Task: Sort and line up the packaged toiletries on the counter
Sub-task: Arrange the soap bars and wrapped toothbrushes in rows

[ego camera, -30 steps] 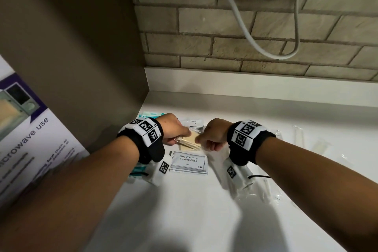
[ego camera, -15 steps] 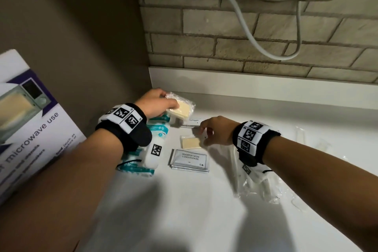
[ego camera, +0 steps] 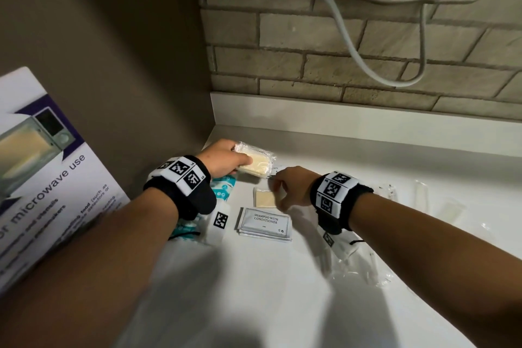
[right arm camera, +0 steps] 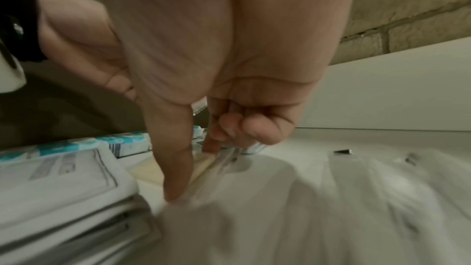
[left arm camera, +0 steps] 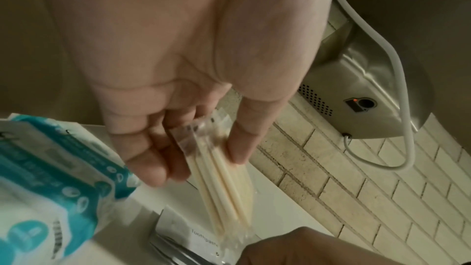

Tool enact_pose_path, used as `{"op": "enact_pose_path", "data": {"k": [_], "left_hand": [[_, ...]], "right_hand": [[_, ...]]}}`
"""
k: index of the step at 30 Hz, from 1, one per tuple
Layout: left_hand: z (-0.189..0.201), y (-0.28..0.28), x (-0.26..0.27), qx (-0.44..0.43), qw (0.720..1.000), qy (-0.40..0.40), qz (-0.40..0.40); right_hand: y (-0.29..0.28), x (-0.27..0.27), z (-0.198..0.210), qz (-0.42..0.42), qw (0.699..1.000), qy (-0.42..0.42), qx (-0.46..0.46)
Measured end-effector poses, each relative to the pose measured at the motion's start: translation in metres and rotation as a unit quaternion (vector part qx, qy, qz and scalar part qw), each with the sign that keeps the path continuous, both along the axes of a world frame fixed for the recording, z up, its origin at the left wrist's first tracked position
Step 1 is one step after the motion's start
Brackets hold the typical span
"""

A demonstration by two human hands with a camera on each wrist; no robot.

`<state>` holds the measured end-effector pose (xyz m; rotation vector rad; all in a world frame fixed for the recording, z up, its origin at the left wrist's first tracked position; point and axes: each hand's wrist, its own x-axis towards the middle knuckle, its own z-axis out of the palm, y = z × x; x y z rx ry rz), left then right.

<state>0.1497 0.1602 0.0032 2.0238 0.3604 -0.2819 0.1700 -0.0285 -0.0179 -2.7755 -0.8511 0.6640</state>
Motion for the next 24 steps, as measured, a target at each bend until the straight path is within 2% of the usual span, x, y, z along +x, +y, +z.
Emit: {"op": "enact_pose_path", "data": {"k": [12, 19, 24], "left_hand": [[-0.013, -0.006, 0.003, -0.068, 0.997, 0.023, 0.026], [-0.008, -0.008, -0.003, -0.137, 0.990, 0.011, 0.020], [-0.001, -0.025, -0.006, -0.226, 0.974, -0.024, -0.008]], "right_hand": [[-0.014, 0.000, 0.003, -0.067, 0.996, 0.006, 0.053], [-0.021, 0.007, 0.028, -0.042, 0.983, 0.052, 0.169], [-0.017, 0.011, 0.038, -0.109, 0.962, 0.043, 0.248]]}}
